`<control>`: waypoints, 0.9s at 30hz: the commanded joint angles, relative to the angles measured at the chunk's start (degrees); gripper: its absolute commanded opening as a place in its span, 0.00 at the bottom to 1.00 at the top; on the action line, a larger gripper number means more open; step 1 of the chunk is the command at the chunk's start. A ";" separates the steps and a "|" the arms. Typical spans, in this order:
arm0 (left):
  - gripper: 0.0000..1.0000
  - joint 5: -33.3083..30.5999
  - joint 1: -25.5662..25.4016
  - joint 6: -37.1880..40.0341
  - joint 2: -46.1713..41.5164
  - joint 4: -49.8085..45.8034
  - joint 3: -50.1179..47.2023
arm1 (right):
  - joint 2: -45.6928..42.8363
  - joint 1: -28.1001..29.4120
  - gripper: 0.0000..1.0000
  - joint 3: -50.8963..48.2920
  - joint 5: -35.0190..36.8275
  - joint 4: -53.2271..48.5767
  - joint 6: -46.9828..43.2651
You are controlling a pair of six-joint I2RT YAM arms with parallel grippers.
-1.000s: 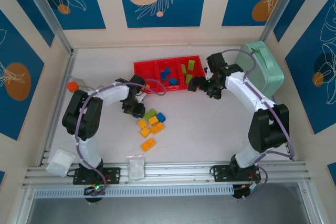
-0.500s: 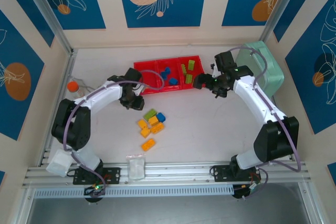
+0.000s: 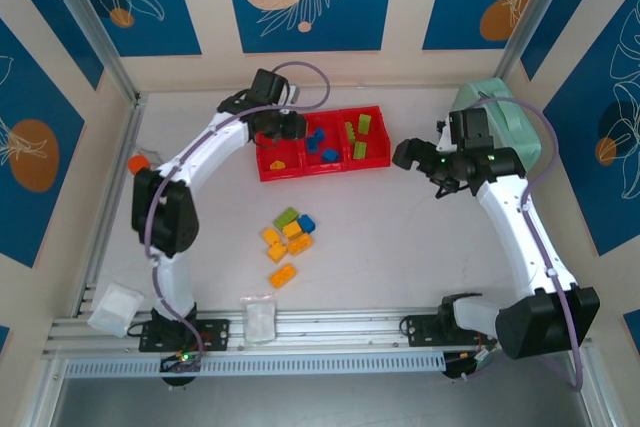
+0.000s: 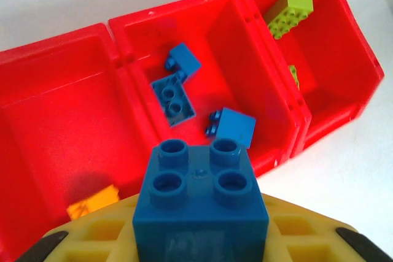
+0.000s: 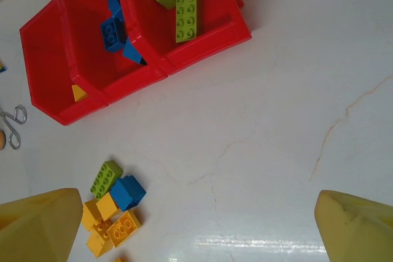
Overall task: Sort the legos into containers by color
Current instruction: Place the lego in the container.
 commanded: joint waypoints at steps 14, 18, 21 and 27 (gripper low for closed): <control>0.37 5.47 -3.60 -4.96 17.50 -2.53 19.51 | -6.36 -2.19 0.98 -4.54 -5.65 -3.49 0.93; 0.66 3.87 -3.42 -1.69 16.00 -5.27 20.86 | -5.64 -2.01 0.99 -4.56 -7.11 -2.48 1.03; 0.86 3.10 -3.35 0.27 13.48 -5.28 19.70 | -4.20 -1.63 0.99 -4.85 -8.53 -1.22 1.54; 1.00 6.98 -3.01 1.83 7.41 -2.93 11.60 | -1.97 0.77 1.00 -4.36 -9.70 0.15 1.97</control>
